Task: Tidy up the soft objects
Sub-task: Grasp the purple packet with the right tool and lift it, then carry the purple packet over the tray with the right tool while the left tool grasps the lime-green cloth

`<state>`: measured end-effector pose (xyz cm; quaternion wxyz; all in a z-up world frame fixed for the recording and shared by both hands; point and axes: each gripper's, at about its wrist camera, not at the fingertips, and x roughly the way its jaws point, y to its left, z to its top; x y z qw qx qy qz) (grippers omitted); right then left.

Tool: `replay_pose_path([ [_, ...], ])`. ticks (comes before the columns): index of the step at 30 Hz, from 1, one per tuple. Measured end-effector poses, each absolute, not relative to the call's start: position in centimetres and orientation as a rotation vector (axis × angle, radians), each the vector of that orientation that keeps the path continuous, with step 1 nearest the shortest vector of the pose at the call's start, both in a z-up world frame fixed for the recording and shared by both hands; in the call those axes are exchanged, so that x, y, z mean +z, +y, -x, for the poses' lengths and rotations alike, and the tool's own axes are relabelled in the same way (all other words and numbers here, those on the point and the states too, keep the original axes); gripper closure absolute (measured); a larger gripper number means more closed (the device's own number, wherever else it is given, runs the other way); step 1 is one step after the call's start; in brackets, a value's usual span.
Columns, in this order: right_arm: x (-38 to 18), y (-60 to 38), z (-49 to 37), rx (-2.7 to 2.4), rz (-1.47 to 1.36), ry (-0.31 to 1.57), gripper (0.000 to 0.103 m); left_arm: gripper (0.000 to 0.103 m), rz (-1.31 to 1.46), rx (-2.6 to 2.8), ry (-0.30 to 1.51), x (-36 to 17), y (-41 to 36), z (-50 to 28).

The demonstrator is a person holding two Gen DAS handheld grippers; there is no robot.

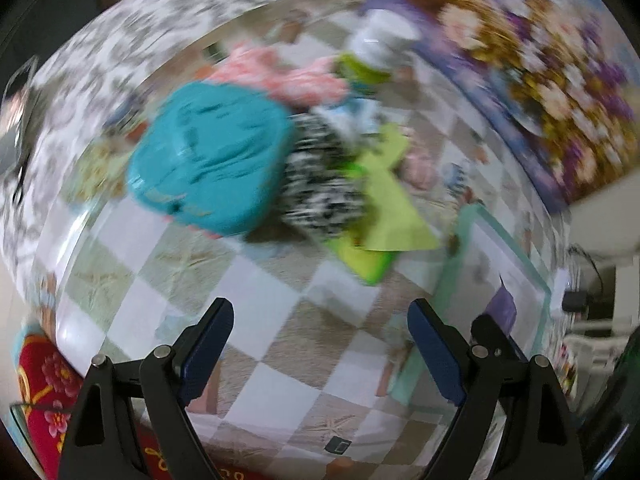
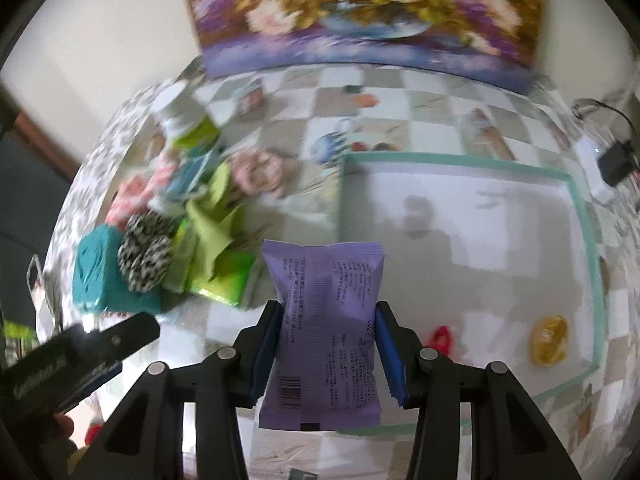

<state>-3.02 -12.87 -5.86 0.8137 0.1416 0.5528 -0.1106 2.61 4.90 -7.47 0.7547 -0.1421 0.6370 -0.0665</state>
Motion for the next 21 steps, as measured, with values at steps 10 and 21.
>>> replay_pose_path([
  [10,-4.9,-17.7,4.3,-0.347,-0.418,1.12,0.054,0.029,0.06,-0.238,1.274,-6.5,-1.4,-4.7],
  [21,-5.6,-18.8,4.3,-0.358,-0.45,1.135,0.054,0.056,-0.069,-0.171,1.229,-9.2,-3.8,-8.5],
])
